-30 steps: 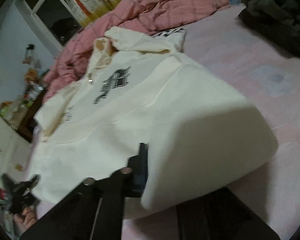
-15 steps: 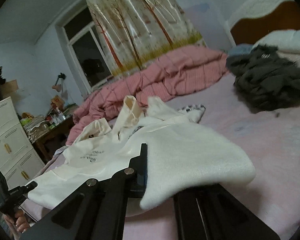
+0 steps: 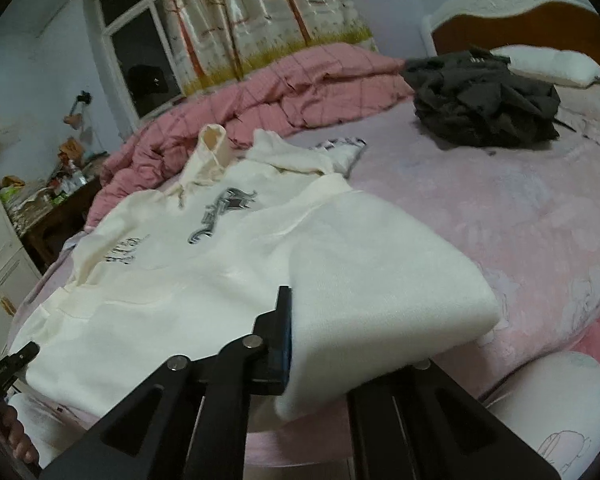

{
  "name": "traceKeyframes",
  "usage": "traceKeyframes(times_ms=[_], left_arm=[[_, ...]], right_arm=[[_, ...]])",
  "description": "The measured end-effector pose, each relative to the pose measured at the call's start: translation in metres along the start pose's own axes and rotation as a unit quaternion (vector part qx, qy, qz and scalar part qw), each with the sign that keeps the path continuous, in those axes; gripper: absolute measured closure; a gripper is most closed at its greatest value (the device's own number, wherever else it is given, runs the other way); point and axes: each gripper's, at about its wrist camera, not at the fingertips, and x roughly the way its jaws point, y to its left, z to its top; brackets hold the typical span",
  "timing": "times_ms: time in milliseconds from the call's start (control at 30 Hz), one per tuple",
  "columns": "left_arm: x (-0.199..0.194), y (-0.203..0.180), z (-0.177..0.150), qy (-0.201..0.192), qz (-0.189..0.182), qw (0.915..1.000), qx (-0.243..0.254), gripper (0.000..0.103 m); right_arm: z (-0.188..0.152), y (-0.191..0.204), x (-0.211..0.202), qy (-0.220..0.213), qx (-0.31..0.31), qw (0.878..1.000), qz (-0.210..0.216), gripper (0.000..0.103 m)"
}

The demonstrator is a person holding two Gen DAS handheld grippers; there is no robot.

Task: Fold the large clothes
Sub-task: 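Lift the hoodie hem with both tools and pull it toward the hood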

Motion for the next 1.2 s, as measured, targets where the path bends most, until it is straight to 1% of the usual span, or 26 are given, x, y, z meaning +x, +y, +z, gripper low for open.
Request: traceKeyframes(times_ms=[33, 67, 100, 133, 167, 233, 267, 300, 333, 367, 400, 433, 500, 533, 567, 633, 767, 833, 933, 967, 1000, 1033, 1067, 1100, 1133, 1200], left_arm=[[0.002, 0.0, -0.001, 0.002, 0.015, 0.9999, -0.001, 0.072], [0.002, 0.001, -0.002, -0.004, 0.039, 0.9992, 0.001, 0.063], [-0.001, 0.004, -0.004, -0.018, 0.06, 0.998, 0.001, 0.049], [-0.003, 0.008, -0.004, -0.028, 0.077, 0.9966, -0.001, 0.039], [-0.004, 0.014, -0.003, -0.031, 0.087, 0.9957, -0.009, 0.037], [-0.006, 0.034, 0.002, -0.033, 0.093, 0.9939, -0.049, 0.036], [-0.008, 0.044, 0.004, -0.034, 0.091, 0.9931, -0.065, 0.036], [-0.01, 0.053, 0.007, -0.034, 0.087, 0.9923, -0.081, 0.04], [-0.012, 0.059, 0.009, -0.035, 0.086, 0.9918, -0.088, 0.065], [-0.014, 0.063, 0.012, -0.034, 0.085, 0.992, -0.086, 0.083], [-0.014, 0.063, 0.015, -0.022, 0.072, 0.9945, -0.073, 0.099], [-0.015, 0.062, 0.017, -0.017, 0.064, 0.9958, -0.064, 0.099], [-0.021, 0.054, 0.022, -0.026, 0.071, 0.996, -0.047, 0.099], [-0.022, 0.048, 0.025, -0.029, 0.078, 0.996, -0.033, 0.099], [-0.022, 0.044, 0.03, -0.035, 0.085, 0.9955, -0.023, 0.099], [-0.021, 0.039, 0.047, -0.046, 0.085, 0.9952, -0.017, 0.099], [-0.008, 0.037, 0.088, -0.052, 0.077, 0.9949, -0.039, 0.099], [0.005, 0.032, 0.113, -0.053, 0.074, 0.995, -0.041, 0.099], [0.036, 0.023, 0.157, -0.05, 0.081, 0.9942, -0.051, 0.098], [0.046, 0.018, 0.17, -0.051, 0.092, 0.9934, -0.046, 0.098], [0.059, 0.01, 0.182, -0.058, 0.117, 0.9911, -0.025, 0.098], [0.073, 0.0, 0.191, -0.069, 0.148, 0.9865, -0.001, 0.098], [0.085, -0.008, 0.197, -0.072, 0.169, 0.9829, 0.014, 0.098], [0.102, -0.014, 0.204, -0.069, 0.187, 0.9795, 0.026, 0.098], [0.119, -0.016, 0.21, -0.064, 0.201, 0.977, 0.031, 0.098], [0.152, -0.016, 0.22, -0.05, 0.221, 0.9735, 0.032, 0.098]], right_arm=[[-0.003, -0.003, 0.002, 0.007, 0.002, 1.0, -0.003, 0.094], [-0.002, -0.004, 0.007, 0.021, 0.005, 1.0, -0.013, 0.085], [-0.004, -0.009, 0.009, 0.029, 0.012, 0.999, -0.021, 0.082], [-0.009, -0.014, 0.007, 0.024, 0.021, 0.999, -0.021, 0.076], [-0.009, -0.018, 0.006, 0.022, 0.027, 0.999, -0.023, 0.069], [-0.007, -0.025, 0.006, 0.021, 0.038, 0.999, -0.025, 0.067], [-0.006, -0.027, 0.005, 0.021, 0.041, 0.999, -0.023, 0.067], [-0.004, -0.029, 0.004, 0.021, 0.042, 0.999, -0.024, 0.067], [-0.002, -0.03, 0.003, 0.022, 0.04, 0.999, -0.026, 0.067], [0.0, -0.031, 0.0, 0.02, 0.038, 0.999, -0.027, 0.067], [0.003, -0.032, -0.004, 0.014, 0.036, 0.999, -0.033, 0.067], [0.006, -0.032, -0.007, 0.011, 0.034, 0.998, -0.042, 0.067], [0.013, -0.031, -0.015, 0.007, 0.019, 0.996, -0.082, 0.071], [0.016, -0.032, -0.019, -0.001, 0.021, 0.996, -0.092, 0.085], [0.022, -0.032, -0.021, -0.005, 0.028, 0.995, -0.093, 0.091], [0.032, -0.033, -0.021, -0.014, 0.034, 0.995, -0.088, 0.097], [0.07, -0.011, -0.011, -0.058, -0.012, 0.992, -0.114, 0.098], [0.099, 0.008, -0.001, -0.08, -0.039, 0.989, -0.121, 0.098], [0.141, 0.027, 0.026, -0.082, -0.055, 0.987, -0.126, 0.098], [0.156, 0.032, 0.038, -0.081, -0.057, 0.986, -0.13, 0.098], [0.166, 0.035, 0.048, -0.079, -0.06, 0.986, -0.134, 0.098], [0.181, 0.04, 0.066, -0.075, -0.062, 0.985, -0.142, 0.098], [0.192, 0.043, 0.082, -0.071, -0.062, 0.984, -0.151, 0.098], [0.199, 0.046, 0.095, -0.067, -0.062, 0.983, -0.16, 0.098], [0.208, 0.049, 0.118, -0.057, -0.064, 0.982, -0.17, 0.098], [0.218, 0.052, 0.152, -0.034, -0.066, 0.982, -0.175, 0.098]])
